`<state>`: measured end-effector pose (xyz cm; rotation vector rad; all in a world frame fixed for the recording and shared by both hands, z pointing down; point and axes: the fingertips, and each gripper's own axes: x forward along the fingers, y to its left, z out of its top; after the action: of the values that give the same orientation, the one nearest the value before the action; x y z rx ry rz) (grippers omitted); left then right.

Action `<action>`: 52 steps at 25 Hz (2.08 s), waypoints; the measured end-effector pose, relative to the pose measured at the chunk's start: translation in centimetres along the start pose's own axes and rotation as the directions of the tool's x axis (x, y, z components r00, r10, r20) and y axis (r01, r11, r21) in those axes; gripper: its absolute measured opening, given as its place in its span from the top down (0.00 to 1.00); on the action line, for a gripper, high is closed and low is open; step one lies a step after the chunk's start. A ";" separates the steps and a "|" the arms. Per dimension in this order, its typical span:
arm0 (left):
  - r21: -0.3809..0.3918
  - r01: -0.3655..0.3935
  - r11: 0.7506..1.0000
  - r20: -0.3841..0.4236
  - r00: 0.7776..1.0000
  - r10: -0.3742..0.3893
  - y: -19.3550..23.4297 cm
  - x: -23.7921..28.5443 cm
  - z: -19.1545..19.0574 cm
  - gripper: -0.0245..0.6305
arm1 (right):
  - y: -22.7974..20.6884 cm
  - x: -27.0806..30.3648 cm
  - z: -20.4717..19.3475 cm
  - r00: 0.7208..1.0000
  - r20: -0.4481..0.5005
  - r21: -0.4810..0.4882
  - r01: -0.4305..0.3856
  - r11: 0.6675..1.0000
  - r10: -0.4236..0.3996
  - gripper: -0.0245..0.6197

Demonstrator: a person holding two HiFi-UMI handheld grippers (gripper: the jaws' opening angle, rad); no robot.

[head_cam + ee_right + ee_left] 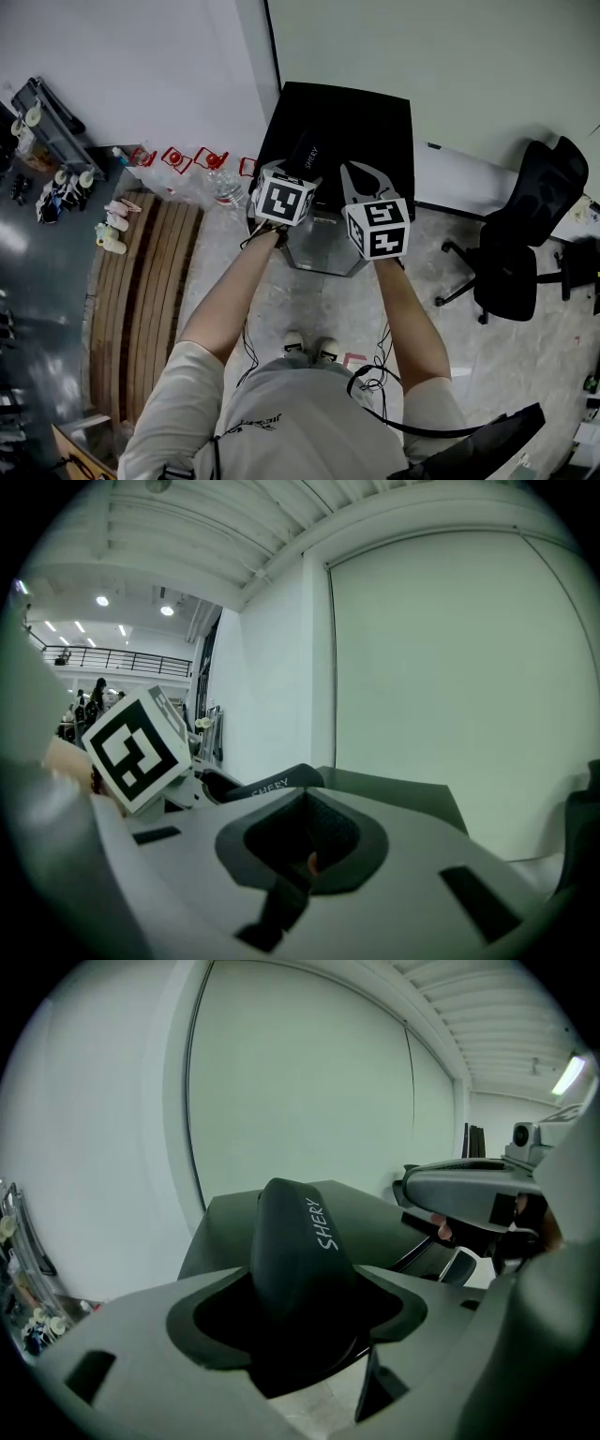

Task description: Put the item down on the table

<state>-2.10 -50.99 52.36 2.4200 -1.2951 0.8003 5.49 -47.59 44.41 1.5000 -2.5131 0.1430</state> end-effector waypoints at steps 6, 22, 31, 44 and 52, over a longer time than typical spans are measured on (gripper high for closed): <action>-0.008 0.023 1.000 -0.004 1.000 -0.024 -0.1 0.2 0.5 0.45 | 0.3 0.2 -0.2 1.000 -0.003 0.006 -0.006 1.000 0.007 0.96; -0.025 0.004 1.000 0.143 0.990 0.000 0.5 -2.6 3.1 0.40 | -0.2 -0.1 -0.5 1.000 -0.006 0.016 0.005 1.000 -0.004 0.96; 0.088 -0.019 0.996 0.411 0.912 -0.019 -5.3 -15.2 4.0 0.59 | 4.4 -8.5 1.8 0.999 0.044 0.026 0.004 1.000 -0.005 0.96; -0.061 0.000 0.998 0.352 0.936 0.021 -13.2 -19.2 -9.7 0.95 | 11.0 -18.4 -7.4 0.997 0.009 0.223 0.073 0.972 -0.077 0.96; -0.082 -0.026 0.996 0.353 0.934 0.054 -14.2 -21.5 -11.9 0.95 | 13.4 -20.6 -7.8 0.998 0.042 0.142 0.037 0.989 -0.043 0.96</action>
<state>-3.92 -22.81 49.46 2.5639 -1.4734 0.3199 4.18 -22.08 47.59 1.6225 -2.5540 0.2892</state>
